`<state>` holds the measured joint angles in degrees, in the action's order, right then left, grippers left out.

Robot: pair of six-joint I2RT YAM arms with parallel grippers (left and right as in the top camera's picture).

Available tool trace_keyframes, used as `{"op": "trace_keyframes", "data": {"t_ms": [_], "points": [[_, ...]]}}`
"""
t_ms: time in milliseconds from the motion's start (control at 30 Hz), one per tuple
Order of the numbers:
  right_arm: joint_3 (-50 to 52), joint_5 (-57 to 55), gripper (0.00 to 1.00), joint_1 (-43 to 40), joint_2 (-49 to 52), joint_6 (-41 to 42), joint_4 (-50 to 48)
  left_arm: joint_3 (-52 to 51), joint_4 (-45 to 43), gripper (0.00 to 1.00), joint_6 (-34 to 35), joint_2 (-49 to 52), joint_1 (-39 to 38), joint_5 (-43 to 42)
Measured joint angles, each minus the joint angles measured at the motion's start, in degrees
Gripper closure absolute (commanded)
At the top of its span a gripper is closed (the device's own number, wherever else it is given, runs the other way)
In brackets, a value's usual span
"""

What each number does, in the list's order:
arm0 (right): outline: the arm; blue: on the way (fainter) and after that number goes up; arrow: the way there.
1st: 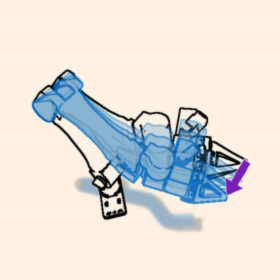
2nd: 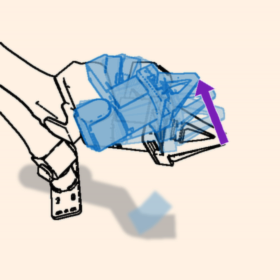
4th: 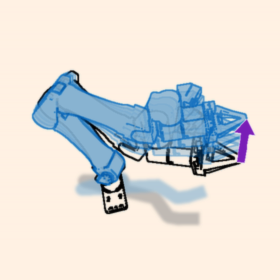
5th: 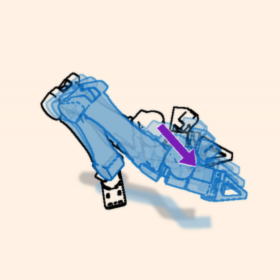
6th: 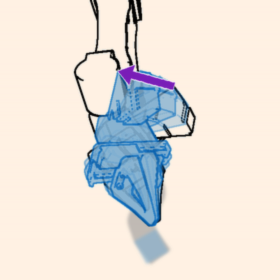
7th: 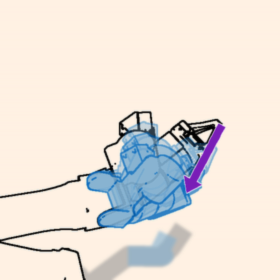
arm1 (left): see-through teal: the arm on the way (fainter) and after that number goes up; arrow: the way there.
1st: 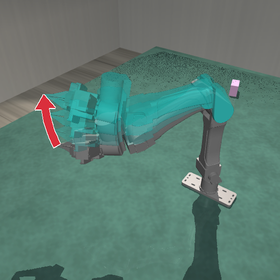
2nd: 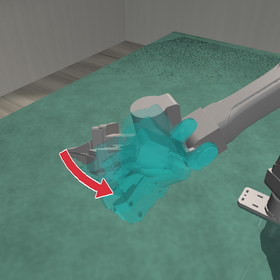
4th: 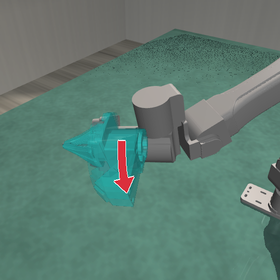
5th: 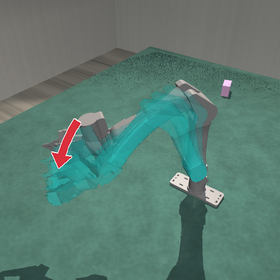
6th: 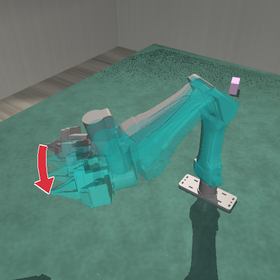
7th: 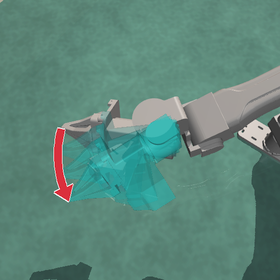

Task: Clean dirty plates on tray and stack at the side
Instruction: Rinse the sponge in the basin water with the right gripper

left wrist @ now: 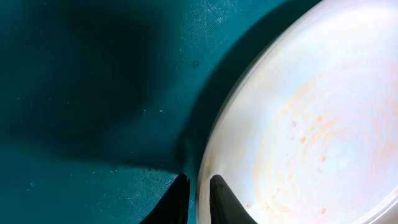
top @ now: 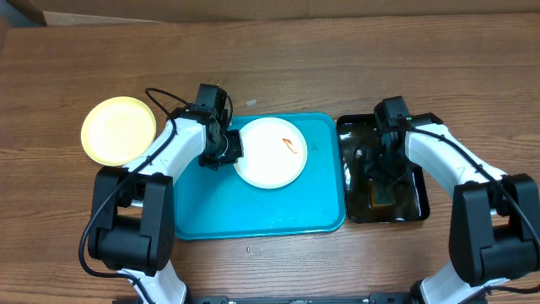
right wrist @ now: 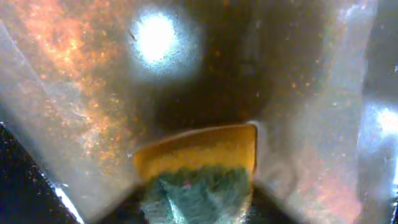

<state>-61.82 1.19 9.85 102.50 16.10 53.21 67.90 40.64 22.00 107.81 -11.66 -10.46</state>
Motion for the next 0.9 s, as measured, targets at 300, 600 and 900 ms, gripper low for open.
{"op": "trace_keyframes", "data": {"t_ms": [300, 600, 900], "points": [[0.0, 0.0, 0.40, 0.0, 0.0, 0.0, -3.2, 0.0, 0.0, 0.85, 0.0, 0.0, 0.0, 0.0], [0.0, 0.0, 0.14, 0.0, 0.0, 0.2, -5.7, 0.0, 0.0, 0.85, 0.0, 0.0, 0.0, 0.0], [0.0, 0.0, 0.27, 0.0, 0.0, 0.2, 0.1, 0.0, 0.0, 0.85, 0.0, 0.0, 0.0, 0.0]]}}
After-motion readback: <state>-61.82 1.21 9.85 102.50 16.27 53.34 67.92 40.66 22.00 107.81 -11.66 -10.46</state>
